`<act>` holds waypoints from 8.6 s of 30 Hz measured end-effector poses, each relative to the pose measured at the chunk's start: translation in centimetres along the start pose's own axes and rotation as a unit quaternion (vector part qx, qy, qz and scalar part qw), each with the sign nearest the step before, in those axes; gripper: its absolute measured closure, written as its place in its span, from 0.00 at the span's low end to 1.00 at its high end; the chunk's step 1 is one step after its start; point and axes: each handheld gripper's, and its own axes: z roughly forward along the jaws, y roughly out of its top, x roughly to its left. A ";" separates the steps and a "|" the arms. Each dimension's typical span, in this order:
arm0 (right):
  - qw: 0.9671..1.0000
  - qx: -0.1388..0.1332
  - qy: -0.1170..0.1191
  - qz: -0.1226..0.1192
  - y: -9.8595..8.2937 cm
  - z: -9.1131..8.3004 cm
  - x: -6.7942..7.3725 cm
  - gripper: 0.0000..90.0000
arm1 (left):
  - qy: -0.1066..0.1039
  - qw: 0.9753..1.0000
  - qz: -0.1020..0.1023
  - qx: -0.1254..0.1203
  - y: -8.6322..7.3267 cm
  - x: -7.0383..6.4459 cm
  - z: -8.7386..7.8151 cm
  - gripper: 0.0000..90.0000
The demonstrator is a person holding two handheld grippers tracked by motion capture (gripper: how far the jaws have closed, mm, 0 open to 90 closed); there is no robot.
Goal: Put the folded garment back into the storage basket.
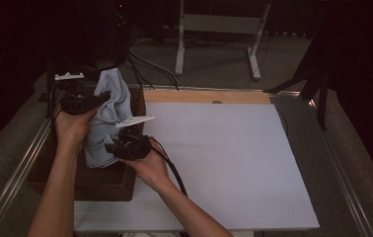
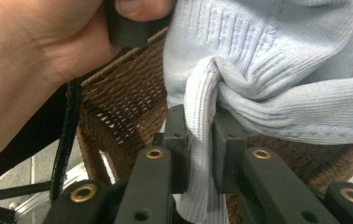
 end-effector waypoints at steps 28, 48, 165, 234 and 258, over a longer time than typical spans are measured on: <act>1.000 0.005 0.009 0.007 -0.3 1.5 0.9 0.88 | 0.007 1.000 -0.001 0.003 -0.4 1.3 -0.6 0.92; 1.000 0.017 0.015 0.003 -0.5 2.9 2.1 0.88 | 0.017 1.000 -0.002 0.008 -1.1 2.4 -1.1 0.92; 0.996 0.081 -0.038 -0.010 -1.9 5.5 4.0 0.22 | 0.095 0.995 0.004 0.026 -4.0 5.1 -1.2 0.27; 0.999 0.002 -0.049 -0.015 -1.5 0.1 -1.7 0.10 | 0.062 0.997 0.033 -0.026 -5.0 1.4 -2.2 0.05; 0.997 -0.021 -0.075 -0.010 -2.2 -3.0 -4.8 0.10 | 0.044 0.997 0.042 -0.036 -6.5 -0.2 -2.3 0.05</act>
